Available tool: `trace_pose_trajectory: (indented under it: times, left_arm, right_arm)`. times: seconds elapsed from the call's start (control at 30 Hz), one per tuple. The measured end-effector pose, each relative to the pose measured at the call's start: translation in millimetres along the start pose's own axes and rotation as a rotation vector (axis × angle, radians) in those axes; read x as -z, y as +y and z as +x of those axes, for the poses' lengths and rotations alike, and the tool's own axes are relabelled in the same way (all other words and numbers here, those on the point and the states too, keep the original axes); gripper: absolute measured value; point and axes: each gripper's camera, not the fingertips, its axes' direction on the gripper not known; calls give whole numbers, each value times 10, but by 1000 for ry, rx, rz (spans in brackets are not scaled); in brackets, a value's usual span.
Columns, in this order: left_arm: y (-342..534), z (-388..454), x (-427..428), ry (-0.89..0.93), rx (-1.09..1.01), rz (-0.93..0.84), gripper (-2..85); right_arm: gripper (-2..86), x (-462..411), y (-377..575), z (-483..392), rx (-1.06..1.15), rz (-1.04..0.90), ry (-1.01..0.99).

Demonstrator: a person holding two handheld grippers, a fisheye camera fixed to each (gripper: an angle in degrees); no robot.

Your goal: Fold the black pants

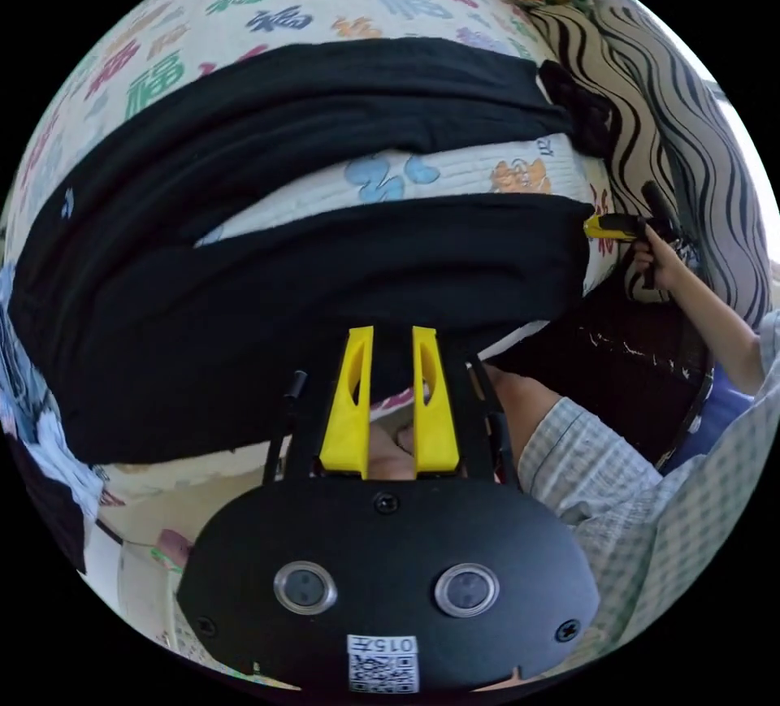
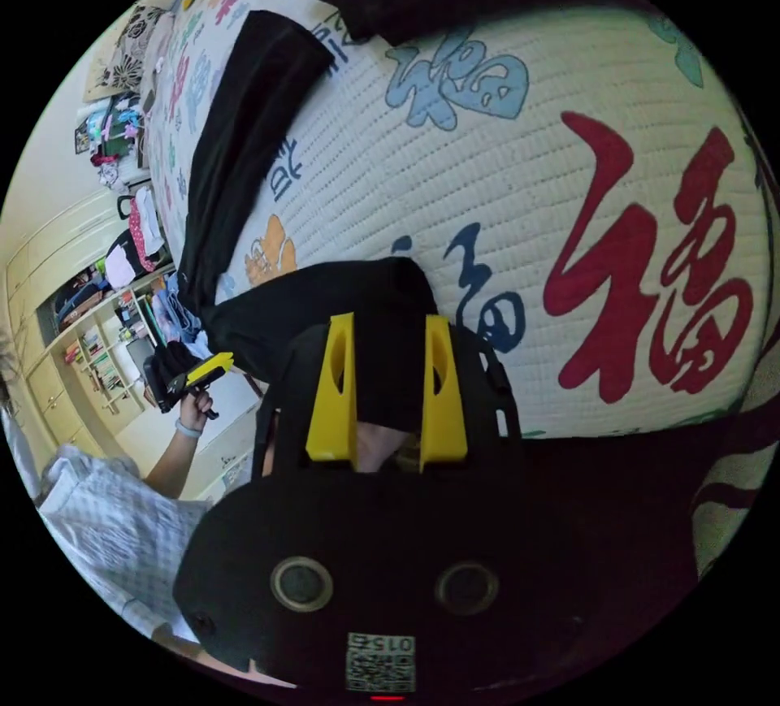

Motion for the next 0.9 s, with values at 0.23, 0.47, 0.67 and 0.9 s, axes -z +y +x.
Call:
trace_pose_trajectory:
  times: [0.23, 0.47, 0.67, 0.9]
  left_arm:
    - [386, -643, -379, 33, 183, -5, 71]
    - [686, -1290, -780, 92, 350, 59, 71]
    - [1040, -1972, -946, 174, 603, 252, 75]
    - [282, -1691, -1614, 292, 230, 233, 73]
  right_arm:
    - [6, 94, -322, 155, -9, 43, 19]
    - [99, -319, -707, 88, 15, -27, 275]
    - [110, -678, -322, 279, -53, 80, 141]
    - [84, -1488, -683, 170, -36, -25, 165]
